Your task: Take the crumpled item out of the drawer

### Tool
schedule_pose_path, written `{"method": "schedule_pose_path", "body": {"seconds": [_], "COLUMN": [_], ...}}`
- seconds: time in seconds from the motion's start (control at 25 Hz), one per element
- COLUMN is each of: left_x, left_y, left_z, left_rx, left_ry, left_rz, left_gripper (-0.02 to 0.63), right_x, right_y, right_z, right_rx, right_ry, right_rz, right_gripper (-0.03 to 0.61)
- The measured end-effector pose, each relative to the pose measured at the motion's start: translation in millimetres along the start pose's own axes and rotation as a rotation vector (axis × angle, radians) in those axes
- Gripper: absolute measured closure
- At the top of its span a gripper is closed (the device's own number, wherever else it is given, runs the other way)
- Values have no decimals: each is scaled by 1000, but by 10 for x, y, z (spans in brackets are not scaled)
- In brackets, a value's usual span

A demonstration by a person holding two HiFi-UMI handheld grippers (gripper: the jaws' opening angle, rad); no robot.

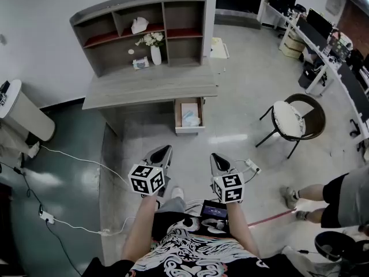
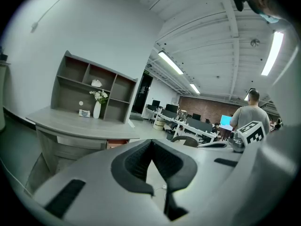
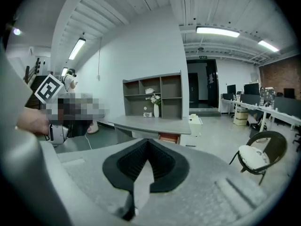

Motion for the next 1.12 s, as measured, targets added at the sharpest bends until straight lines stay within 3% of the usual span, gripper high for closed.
{"method": "schedule_pose_path", "body": {"seconds": [0.56, 0.84, 1.12], "left_x": [-314, -880, -1748], "left_y": [78, 280, 613], "left_z": [96, 608, 1198], "left_rx": [14, 48, 71], "left_ry": [-10, 6, -13], "left_rz": [-16, 5, 87], "left_gripper": [614, 614, 614], "right_x": [-197, -957, -1905], "right_y": [-31, 16, 211], "right_z": [-287, -510, -828], "right_rx": [-25, -30, -17], "right_ry": [-10, 19, 22], "right_rz": [-2, 42, 123], "right_gripper": [574, 574, 574]}}
Point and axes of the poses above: the fingertips, and each gripper's own axes: x backward along the fingers, z to its left, y out of its top, the point moved 3 cm from there along x, backward along the fingers, and after that the axes turned 10 degrees about x, right-handed, at the moved point
